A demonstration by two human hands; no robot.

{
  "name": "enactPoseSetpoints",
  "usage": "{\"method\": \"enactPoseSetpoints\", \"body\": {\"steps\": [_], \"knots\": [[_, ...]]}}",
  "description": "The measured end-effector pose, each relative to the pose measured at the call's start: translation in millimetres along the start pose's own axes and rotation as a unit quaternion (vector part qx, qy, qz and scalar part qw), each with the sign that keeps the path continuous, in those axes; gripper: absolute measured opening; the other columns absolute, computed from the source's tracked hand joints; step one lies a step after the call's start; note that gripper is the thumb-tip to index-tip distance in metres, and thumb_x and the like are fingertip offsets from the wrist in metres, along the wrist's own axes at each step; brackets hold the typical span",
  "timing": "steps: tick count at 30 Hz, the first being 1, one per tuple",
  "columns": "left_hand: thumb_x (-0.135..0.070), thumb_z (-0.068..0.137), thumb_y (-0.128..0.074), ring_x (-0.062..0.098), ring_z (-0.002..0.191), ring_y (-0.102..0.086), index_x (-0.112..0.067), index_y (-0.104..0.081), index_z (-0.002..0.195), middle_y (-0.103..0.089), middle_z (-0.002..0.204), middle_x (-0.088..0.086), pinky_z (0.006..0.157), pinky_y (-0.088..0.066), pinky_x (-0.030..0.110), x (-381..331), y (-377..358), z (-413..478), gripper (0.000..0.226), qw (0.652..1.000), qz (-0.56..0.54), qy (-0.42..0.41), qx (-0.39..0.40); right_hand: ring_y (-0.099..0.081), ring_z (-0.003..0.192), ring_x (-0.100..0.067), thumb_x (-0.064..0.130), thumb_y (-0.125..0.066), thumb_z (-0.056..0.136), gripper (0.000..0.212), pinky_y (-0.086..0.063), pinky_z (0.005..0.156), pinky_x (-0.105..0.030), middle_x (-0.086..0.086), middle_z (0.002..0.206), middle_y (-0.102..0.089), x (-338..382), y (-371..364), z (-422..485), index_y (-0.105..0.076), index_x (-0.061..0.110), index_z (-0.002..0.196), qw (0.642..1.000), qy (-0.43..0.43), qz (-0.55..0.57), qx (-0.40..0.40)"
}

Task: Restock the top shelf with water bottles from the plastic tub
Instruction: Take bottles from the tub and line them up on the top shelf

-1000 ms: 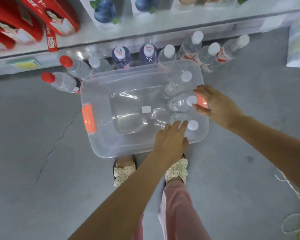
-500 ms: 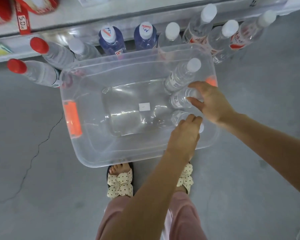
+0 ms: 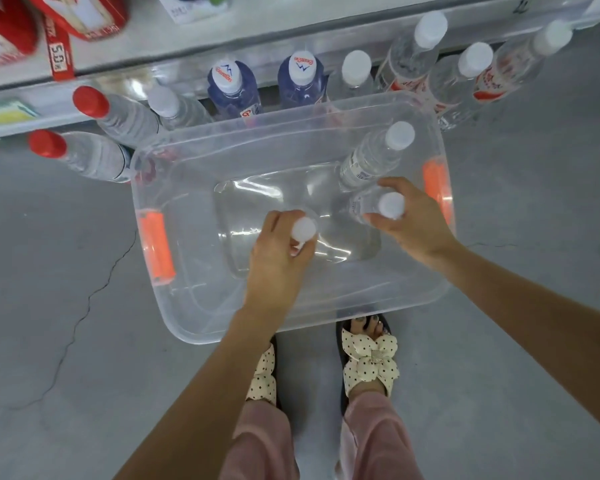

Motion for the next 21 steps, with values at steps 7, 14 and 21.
{"method": "enactPoseSetpoints", "body": {"steps": [7, 14, 21], "knots": [[-0.02, 0.081, -0.07, 0.015, 0.107, -0.046, -0.024, -0.051, 0.129, -0.052, 0.114, -0.011, 0.08, -0.045, 0.032, 14, 0, 6, 0.052, 0.995, 0.096, 0.003, -0.013, -0.043, 0.114, -0.006, 0.022, -0.08, 0.074, 0.067, -0.035, 0.099, -0.019, 0.012, 0.121, -0.047, -10, -13, 4, -0.047, 0.02, 0.132, 0.997, -0.034, 0.063, 0.004], [-0.018, 0.075, -0.078, 0.015, 0.121, -0.046, -0.035, -0.018, 0.146, -0.043, 0.137, -0.015, 0.096, -0.043, 0.031, 51, -22, 12, 0.095, 0.98, -0.1, 0.172, 0.026, -0.046, 0.111, -0.007, 0.019, -0.083, 0.07, 0.072, -0.035, 0.092, -0.017, 0.01, 0.122, -0.048, -16, -22, 17, -0.041, 0.022, 0.128, 0.998, -0.001, 0.035, 0.051], [-0.011, 0.07, -0.08, 0.01, 0.101, -0.051, -0.025, -0.037, 0.131, -0.052, 0.112, -0.009, 0.078, -0.04, 0.008, 55, -33, 39, 0.076, 0.984, -0.067, 0.136, 0.091, -0.047, 0.104, -0.01, 0.016, -0.08, 0.074, 0.071, -0.034, 0.08, -0.016, 0.008, 0.116, -0.048, -4, -33, 32, -0.037, 0.019, 0.13, 0.991, 0.009, -0.029, 0.131]]}}
Point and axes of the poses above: each hand's wrist, its own z-axis towards the middle knuckle, its own y-axis out of the back of the hand, x = y × z, the point moved 3 cm from there along z, towards the middle knuckle
